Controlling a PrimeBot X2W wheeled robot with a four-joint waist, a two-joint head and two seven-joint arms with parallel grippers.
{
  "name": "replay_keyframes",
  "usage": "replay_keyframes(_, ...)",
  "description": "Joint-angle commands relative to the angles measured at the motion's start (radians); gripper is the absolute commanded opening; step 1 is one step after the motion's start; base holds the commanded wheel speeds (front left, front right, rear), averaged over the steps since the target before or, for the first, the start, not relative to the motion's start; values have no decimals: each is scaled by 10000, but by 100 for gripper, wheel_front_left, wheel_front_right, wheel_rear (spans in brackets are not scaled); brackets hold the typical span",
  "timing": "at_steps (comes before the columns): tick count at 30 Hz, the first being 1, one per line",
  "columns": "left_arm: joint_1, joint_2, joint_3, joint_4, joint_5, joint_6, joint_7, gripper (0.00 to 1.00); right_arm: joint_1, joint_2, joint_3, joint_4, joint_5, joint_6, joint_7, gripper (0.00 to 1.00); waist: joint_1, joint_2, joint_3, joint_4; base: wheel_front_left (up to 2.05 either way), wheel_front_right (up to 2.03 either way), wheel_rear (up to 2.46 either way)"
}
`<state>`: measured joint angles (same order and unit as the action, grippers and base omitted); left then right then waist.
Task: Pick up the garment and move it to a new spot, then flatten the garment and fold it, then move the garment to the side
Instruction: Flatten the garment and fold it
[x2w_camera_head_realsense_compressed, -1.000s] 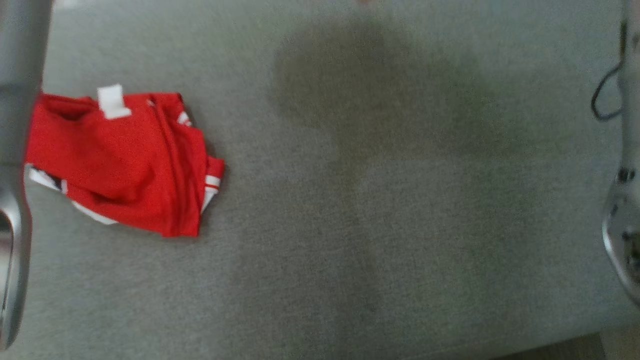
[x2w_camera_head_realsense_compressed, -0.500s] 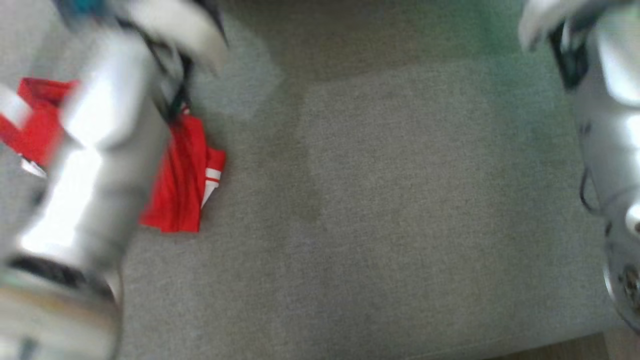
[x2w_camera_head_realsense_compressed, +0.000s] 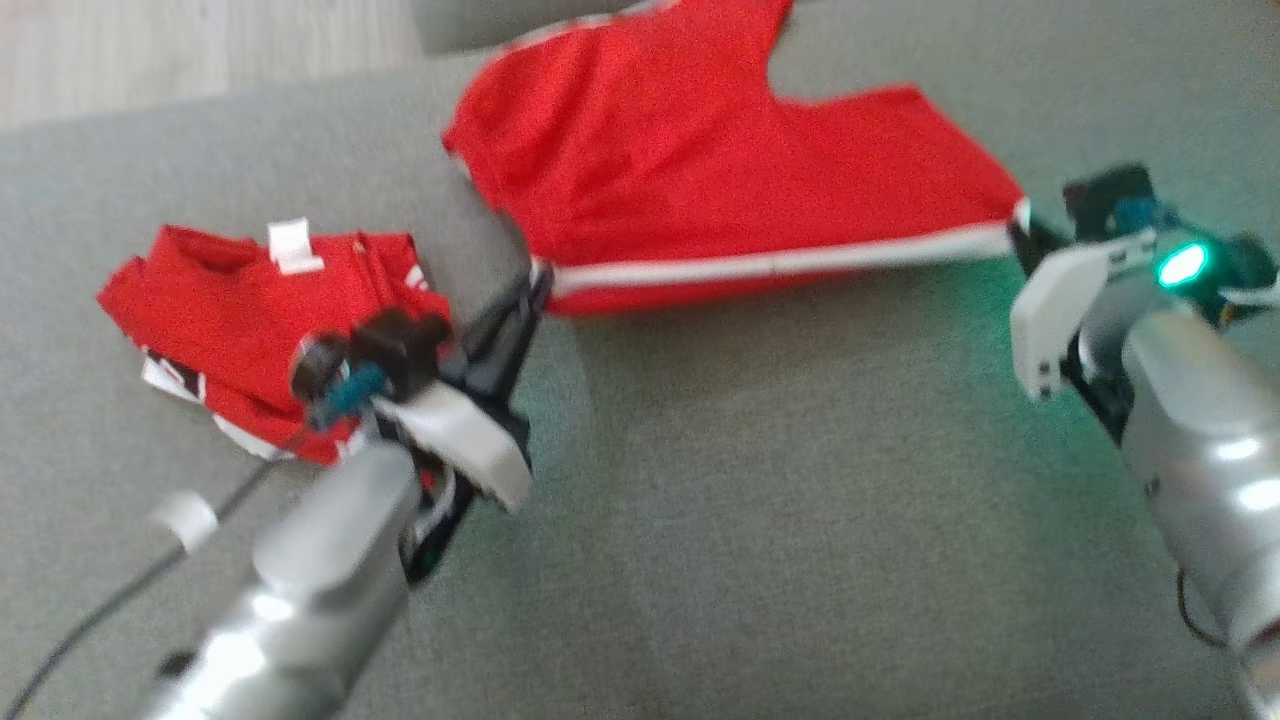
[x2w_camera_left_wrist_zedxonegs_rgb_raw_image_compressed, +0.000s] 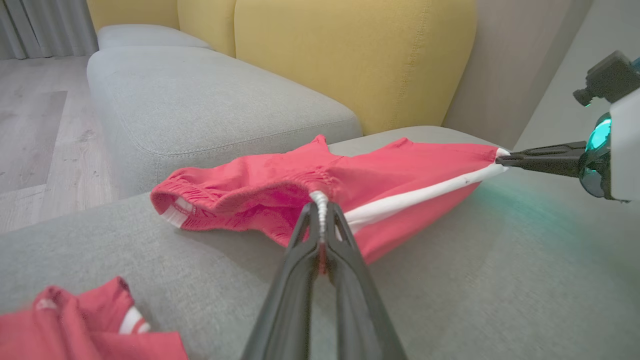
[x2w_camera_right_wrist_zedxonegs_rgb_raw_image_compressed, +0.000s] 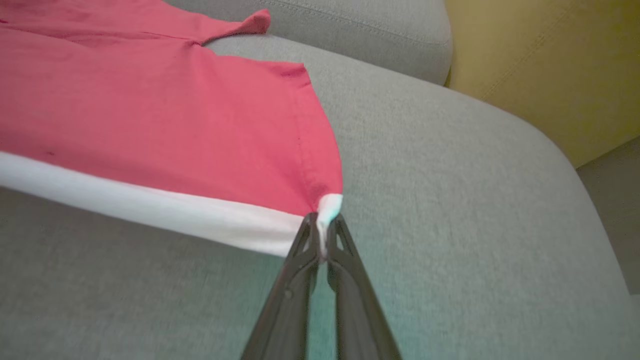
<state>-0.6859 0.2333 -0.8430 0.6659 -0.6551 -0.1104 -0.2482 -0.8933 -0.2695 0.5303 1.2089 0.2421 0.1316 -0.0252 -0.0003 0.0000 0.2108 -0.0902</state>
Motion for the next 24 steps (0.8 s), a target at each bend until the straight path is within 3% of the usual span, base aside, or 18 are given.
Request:
replay_keyframes(1, 49, 357, 280, -375, -5, 159, -106, 0, 281, -385, 410, -493, 512, -9, 227, 0, 3, 0, -638, -61, 0, 0, 0)
replay_keyframes(5, 985, 338, 108, -827, 43, 501, -115, 0, 1307, -1282, 1354, -1750, 2080, -9, 1022, 0, 3, 0, -1368, -131, 0, 0, 0)
replay_keyframes(6, 985, 338, 108, -827, 43, 501, -115, 0, 1307, -1282, 1354, -1750, 2080, -9, 1022, 0, 3, 0, -1368, -131, 0, 0, 0)
replay_keyframes(12, 2319, 308, -98, -1658, 34, 1048, -123, 0, 2640, -2874, 1890, -3765, 3972, -9, 1511, 0, 3, 0, -2083, -276, 0, 0, 0)
replay_keyframes(18, 3180, 401, -369, -2627, 176, 1565, -107, 0, 3784, -3898, 1339, -5048, 4639, -9, 1394, 0, 3, 0, -2256, -304, 0, 0, 0)
replay_keyframes(24, 3144, 496, -255, -3162, 179, 1934, 25, 0, 4132, -3950, 249, -5898, 4261, -9, 1019, 0, 3, 0, -2041, -255, 0, 0, 0)
